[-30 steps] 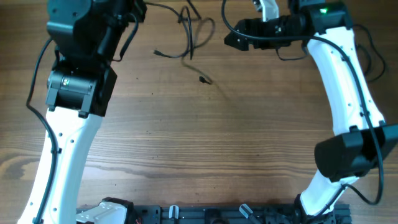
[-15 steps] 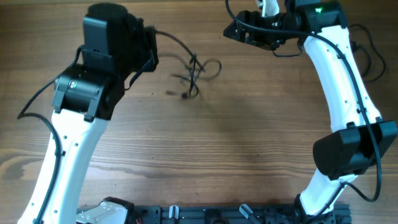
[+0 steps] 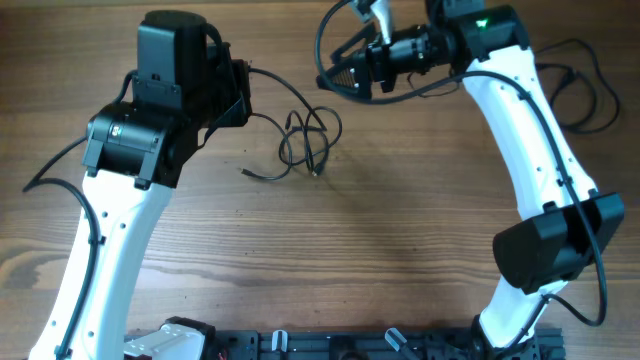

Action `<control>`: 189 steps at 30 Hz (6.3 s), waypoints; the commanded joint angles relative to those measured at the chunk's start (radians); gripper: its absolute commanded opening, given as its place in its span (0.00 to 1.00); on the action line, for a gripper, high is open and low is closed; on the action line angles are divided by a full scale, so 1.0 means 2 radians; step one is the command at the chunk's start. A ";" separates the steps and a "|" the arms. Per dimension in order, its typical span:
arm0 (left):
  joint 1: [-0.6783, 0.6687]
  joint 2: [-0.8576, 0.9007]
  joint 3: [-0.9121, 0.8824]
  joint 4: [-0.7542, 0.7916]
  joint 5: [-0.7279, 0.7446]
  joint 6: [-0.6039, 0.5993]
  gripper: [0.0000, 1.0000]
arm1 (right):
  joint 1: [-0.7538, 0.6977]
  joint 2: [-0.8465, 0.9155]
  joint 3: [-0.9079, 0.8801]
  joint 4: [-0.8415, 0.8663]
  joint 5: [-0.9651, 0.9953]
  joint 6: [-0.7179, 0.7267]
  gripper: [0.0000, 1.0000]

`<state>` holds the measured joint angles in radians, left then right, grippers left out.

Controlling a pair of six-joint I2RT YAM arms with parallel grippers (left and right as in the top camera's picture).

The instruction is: Untangle cables

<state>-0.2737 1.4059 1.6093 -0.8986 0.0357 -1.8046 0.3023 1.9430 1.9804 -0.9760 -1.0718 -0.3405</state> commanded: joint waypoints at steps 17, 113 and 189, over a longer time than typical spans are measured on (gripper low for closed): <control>-0.003 0.011 0.002 -0.011 0.023 0.012 0.04 | 0.073 0.001 0.004 0.051 -0.001 0.029 0.30; -0.003 0.066 0.002 -0.140 -0.104 0.458 0.50 | -0.467 -0.061 0.004 -0.076 0.284 0.233 0.98; 0.103 0.066 0.002 -0.089 0.083 0.599 0.61 | -0.163 -0.133 0.008 -0.134 0.443 0.274 0.04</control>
<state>-0.0715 1.5307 1.6093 -1.0760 0.1890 -0.6281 0.0509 1.7817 1.9869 -1.2209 -0.4053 -0.0208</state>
